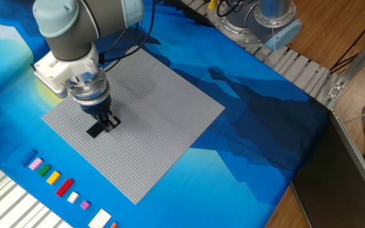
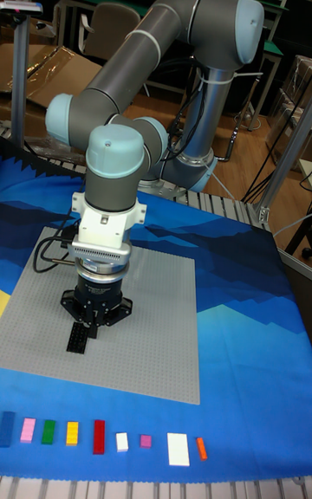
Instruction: Stack small Lego blocks one on top of the other
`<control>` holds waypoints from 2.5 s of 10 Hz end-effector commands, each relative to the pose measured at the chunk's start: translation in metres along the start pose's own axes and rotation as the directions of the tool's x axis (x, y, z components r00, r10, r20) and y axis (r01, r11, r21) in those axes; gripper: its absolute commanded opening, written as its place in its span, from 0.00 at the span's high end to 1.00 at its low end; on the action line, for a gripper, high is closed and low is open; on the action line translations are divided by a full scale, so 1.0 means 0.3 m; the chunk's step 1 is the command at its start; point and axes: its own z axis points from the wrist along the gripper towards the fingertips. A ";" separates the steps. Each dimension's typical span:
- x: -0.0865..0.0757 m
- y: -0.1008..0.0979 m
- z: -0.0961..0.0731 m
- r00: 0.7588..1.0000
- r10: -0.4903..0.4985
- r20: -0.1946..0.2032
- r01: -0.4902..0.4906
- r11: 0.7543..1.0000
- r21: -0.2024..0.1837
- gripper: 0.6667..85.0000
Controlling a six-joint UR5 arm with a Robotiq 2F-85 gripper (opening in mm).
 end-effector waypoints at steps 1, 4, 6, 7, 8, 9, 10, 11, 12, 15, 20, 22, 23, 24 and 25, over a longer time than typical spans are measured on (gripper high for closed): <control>-0.015 0.006 -0.005 1.000 0.012 0.008 -0.012 1.000 -0.008 1.00; -0.033 -0.005 -0.007 1.000 0.008 0.010 -0.008 1.000 0.008 1.00; -0.048 -0.013 -0.004 1.000 0.002 0.016 -0.002 1.000 0.010 1.00; -0.053 -0.014 -0.005 1.000 0.000 0.018 0.000 1.000 0.010 1.00; -0.055 -0.014 -0.005 1.000 0.000 0.018 0.000 1.000 0.011 1.00; -0.056 -0.015 -0.003 1.000 0.000 0.020 0.000 1.000 0.013 1.00; -0.057 -0.013 -0.003 1.000 0.000 0.020 0.000 1.000 0.011 1.00; -0.057 -0.009 -0.003 1.000 0.002 0.019 -0.002 1.000 0.008 1.00; -0.057 -0.008 -0.003 1.000 0.003 0.019 -0.003 1.000 0.008 1.00; -0.061 -0.001 -0.009 1.000 0.011 0.012 -0.011 1.000 0.008 1.00; -0.049 -0.021 -0.025 1.000 0.009 -0.007 -0.008 0.999 0.040 1.00; -0.048 -0.027 -0.026 1.000 0.007 -0.009 -0.007 0.999 0.047 1.00; -0.042 -0.051 -0.030 1.000 -0.005 -0.017 0.007 0.997 0.073 1.00; -0.037 -0.066 -0.035 1.000 -0.017 -0.026 0.019 0.997 0.079 1.00; -0.035 -0.068 -0.039 0.999 -0.018 -0.029 0.020 0.997 0.072 1.00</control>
